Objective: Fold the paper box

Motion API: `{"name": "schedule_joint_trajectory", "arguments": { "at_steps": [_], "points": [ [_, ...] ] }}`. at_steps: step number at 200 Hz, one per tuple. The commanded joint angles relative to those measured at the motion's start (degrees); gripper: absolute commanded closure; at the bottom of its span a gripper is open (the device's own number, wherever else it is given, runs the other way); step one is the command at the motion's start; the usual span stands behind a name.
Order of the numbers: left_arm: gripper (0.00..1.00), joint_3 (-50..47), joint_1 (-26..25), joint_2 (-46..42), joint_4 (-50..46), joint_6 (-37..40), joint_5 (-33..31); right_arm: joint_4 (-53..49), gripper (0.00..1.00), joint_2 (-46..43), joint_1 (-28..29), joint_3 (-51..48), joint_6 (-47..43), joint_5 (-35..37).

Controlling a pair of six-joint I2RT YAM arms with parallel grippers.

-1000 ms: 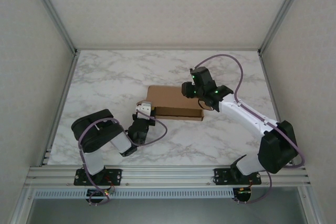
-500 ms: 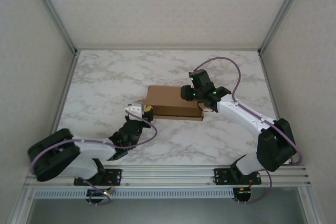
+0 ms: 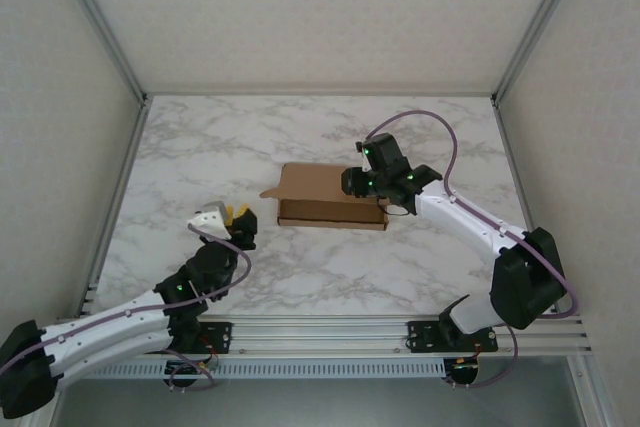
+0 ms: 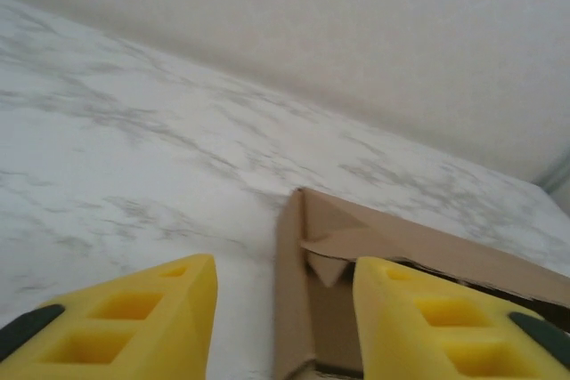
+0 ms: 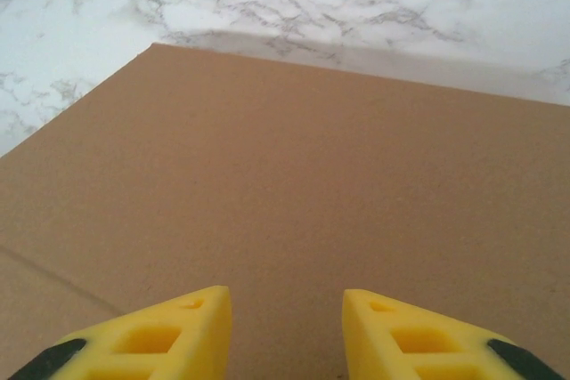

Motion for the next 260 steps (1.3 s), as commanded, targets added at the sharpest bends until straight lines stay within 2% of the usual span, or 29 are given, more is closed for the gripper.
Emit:
{"name": "schedule_joint_trajectory", "arguments": {
  "at_steps": [1,15,30,54,61,71,97,111,153,184,223,260],
  "points": [
    [0.51,5.1,0.7,-1.4,-11.5,-4.8,-9.0,-2.3,0.63,-0.2,1.0,0.2,-1.7,-2.5],
    [0.46,9.6,2.1,0.9,-14.3,-3.4,-7.7,-3.6,0.63,0.7,1.3,0.4,-2.2,-2.6],
    [0.44,15.1,3.8,4.9,-16.6,-0.6,-1.6,-5.0,0.63,1.9,1.5,0.5,-2.7,-2.4],
    [0.34,21.9,5.6,10.1,-17.0,5.4,8.2,-5.9,0.63,3.1,1.6,-0.4,-3.2,-2.3],
    [0.33,23.1,6.0,10.9,-16.2,6.4,9.3,-6.1,0.63,3.4,1.7,-0.7,-3.4,-2.2],
    [0.32,24.5,7.6,11.7,-15.3,5.9,11.7,-6.1,0.63,3.7,1.6,-1.2,-3.4,-1.9],
    [0.32,29.9,16.5,16.2,-17.6,1.4,25.2,-5.8,0.63,4.8,1.6,-2.3,-3.9,-1.4],
    [0.32,32.9,18.8,20.4,-18.8,1.5,31.4,-5.8,0.63,6.0,1.6,-2.5,-4.1,-1.4],
    [0.3,39.9,20.6,34.9,-22.5,1.3,39.8,-5.9,0.61,7.1,1.6,-2.9,-4.7,-0.6],
    [0.3,42.6,24.5,43.7,-24.5,-0.6,47.7,-7.7,0.49,1.6,0.4,-1.8,-4.7,2.3],
    [0.3,41.9,29.8,49.2,-22.7,-2.7,57.6,-9.3,0.41,-0.5,-5.1,-2.7,-3.3,1.9],
    [0.3,40.5,30.2,51.8,-21.4,-2.3,61.1,-6.5,0.39,-0.6,-11.3,-6.0,-1.3,-0.8]
  ]
}}
